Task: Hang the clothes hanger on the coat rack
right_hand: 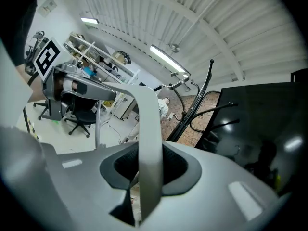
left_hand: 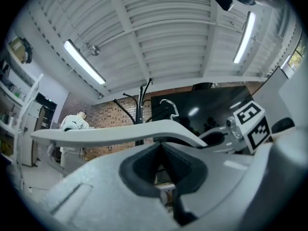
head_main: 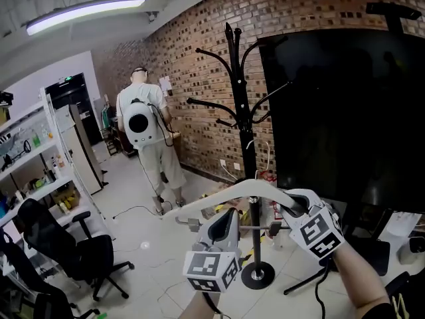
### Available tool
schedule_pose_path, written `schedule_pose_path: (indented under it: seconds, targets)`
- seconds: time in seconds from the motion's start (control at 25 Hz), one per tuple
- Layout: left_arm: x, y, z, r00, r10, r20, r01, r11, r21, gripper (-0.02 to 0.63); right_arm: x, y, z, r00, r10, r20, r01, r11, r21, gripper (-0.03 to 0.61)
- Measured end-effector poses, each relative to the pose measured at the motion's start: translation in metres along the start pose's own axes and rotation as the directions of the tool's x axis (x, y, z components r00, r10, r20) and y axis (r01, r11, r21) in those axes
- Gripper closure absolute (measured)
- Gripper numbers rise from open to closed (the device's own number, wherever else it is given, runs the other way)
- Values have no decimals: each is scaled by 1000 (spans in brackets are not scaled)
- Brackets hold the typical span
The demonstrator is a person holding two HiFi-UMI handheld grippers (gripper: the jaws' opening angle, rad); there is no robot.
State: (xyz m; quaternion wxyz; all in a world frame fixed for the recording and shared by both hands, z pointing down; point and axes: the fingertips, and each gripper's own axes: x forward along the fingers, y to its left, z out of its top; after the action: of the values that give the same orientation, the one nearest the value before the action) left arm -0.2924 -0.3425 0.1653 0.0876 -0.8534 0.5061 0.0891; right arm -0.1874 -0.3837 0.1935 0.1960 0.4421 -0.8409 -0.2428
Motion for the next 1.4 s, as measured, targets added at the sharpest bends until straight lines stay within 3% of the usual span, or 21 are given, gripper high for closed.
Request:
schedule_pose_path:
  seconds: [0.28,0.72,1.12,1.4]
  targets:
    - [56,2,48,999,7,49,-9,998,55,609,26,-61,22,998,23,56,-22,1000,-17,477]
    - [135,10,91,1000,5,2,-5,999,52,609,58,-154,55,997,34,75,-32,999,-37,477]
    - [173,55,123,998,67,-13,-67,996,51,609,104,-193,76,997,58,45,-55,996,-71,477]
    - [198,75,158,999,31,-5,-31,993,111,609,119,-215,111,999,10,48,-5,995,-97,477]
